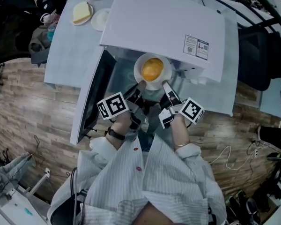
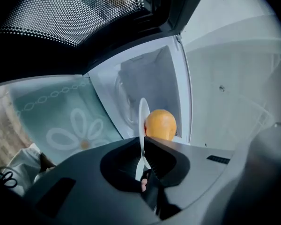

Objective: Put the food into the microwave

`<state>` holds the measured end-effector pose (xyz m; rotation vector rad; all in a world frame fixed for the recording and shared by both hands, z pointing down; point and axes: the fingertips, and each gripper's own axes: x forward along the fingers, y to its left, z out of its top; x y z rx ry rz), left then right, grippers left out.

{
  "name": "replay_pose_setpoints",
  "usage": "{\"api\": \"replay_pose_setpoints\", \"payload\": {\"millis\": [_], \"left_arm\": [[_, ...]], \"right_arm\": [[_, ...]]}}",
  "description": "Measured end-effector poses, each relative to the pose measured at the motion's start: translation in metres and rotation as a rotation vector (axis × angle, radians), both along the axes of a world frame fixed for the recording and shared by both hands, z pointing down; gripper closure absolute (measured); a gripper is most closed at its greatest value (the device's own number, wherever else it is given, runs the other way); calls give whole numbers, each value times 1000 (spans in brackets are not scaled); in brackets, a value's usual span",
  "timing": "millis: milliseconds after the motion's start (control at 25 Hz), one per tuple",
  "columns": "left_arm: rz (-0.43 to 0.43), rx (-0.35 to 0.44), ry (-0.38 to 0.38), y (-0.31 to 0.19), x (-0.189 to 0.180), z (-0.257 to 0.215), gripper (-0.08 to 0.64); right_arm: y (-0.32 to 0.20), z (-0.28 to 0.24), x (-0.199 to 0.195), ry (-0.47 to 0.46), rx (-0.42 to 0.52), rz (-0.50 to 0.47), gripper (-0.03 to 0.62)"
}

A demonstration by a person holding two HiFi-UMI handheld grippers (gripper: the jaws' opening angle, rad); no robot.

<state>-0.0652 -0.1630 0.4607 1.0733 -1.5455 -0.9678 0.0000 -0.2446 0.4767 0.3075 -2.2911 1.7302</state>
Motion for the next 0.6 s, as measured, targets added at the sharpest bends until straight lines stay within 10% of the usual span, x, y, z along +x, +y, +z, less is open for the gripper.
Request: {"api": "replay_pose_setpoints", "payload": {"millis": [600], "left_arm": [[23,-49,-82,-25,-26,31,534]], "right_arm": [[-22,29,-28,25,62,29,543]]}}
